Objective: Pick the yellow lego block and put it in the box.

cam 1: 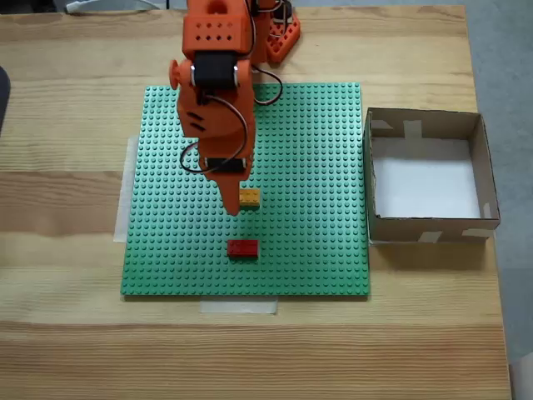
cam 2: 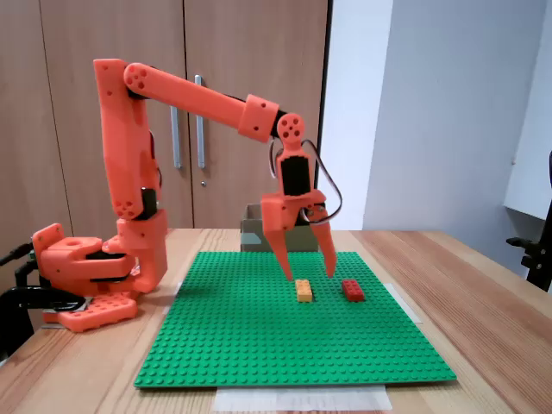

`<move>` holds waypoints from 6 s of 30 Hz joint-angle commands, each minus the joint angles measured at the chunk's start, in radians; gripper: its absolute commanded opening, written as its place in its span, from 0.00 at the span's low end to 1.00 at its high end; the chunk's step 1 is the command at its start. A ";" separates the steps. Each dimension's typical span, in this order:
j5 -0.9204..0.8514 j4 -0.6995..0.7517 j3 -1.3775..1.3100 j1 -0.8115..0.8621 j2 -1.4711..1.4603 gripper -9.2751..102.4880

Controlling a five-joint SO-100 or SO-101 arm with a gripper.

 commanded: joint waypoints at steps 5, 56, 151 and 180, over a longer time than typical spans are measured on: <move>0.064 -0.011 -0.029 -0.011 -0.057 0.32; 0.187 0.080 -0.241 -0.063 -0.241 0.32; 0.114 -0.049 0.026 -0.040 -0.026 0.30; 0.066 -0.049 -0.014 -0.028 -0.031 0.08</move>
